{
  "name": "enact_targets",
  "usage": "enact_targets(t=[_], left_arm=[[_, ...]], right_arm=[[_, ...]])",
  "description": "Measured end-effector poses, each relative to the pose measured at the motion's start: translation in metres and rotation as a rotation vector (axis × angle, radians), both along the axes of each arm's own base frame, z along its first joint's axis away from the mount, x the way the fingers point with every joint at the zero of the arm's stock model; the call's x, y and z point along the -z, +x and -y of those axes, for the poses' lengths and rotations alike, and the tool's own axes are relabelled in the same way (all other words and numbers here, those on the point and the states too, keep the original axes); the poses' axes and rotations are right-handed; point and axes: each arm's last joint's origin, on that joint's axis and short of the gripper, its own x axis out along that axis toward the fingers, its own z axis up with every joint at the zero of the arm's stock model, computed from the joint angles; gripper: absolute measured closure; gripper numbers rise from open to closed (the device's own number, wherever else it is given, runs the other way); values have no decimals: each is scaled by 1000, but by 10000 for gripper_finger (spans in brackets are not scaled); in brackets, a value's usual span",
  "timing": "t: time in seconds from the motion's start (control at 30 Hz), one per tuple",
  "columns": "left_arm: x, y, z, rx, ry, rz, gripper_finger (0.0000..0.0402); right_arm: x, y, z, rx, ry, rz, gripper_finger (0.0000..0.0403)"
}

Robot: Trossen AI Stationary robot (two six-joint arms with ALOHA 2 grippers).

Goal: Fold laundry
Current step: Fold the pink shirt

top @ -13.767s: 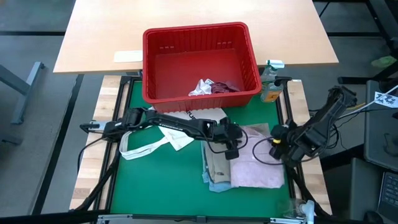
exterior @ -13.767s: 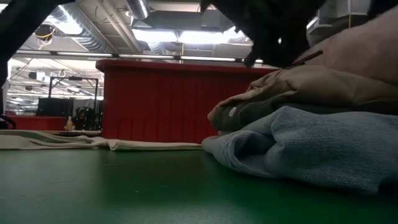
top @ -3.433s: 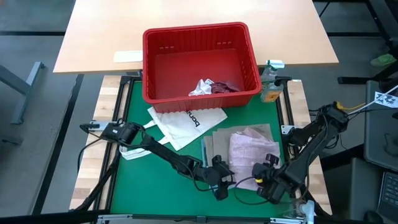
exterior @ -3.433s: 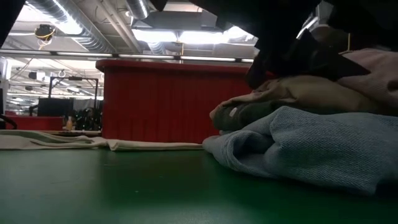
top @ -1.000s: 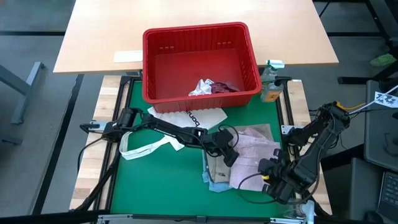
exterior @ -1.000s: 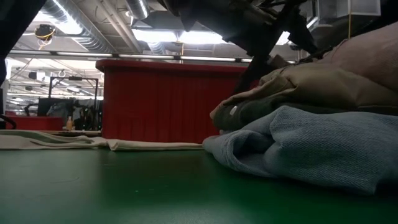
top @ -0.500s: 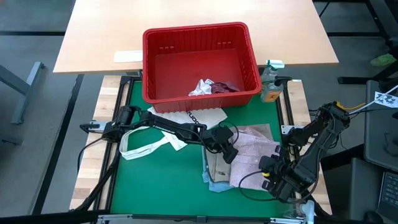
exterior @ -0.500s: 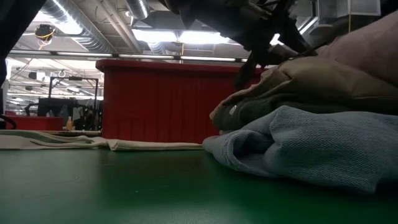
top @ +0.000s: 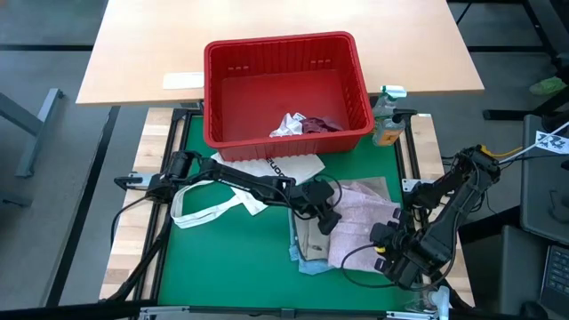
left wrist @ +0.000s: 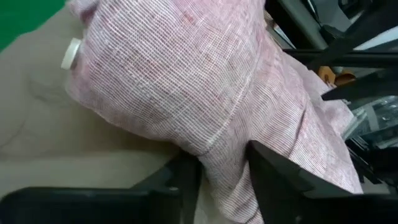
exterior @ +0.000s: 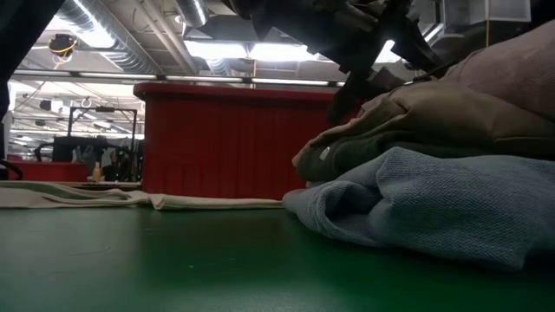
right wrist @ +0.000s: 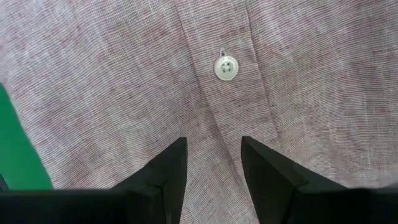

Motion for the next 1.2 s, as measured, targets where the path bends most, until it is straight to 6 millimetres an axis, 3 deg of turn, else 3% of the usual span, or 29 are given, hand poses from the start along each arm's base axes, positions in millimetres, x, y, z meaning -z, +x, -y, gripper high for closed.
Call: enact_targets(t=[0.13,0.23,0.33,0.57,0.97,1.2], left_arm=[[0,1,-4,-44,22,5,245],[-1,1,-8,-57,24,15,240],[-2,1,-7,-44,17,15,264],[-5,0,-5,-13,-1,14,390],[-40,-30,1,-9,25,-117,398],[-32,-41,10,2,55,-251,392]], right_arm=[[0,0,0,0,0,0,251],[0,0,0,0,1,1,251],[0,0,0,0,0,2,251],[0,3,3,7,-34,40,251],[0,26,25,34,-63,11,251],[0,40,40,17,-86,-17,251]])
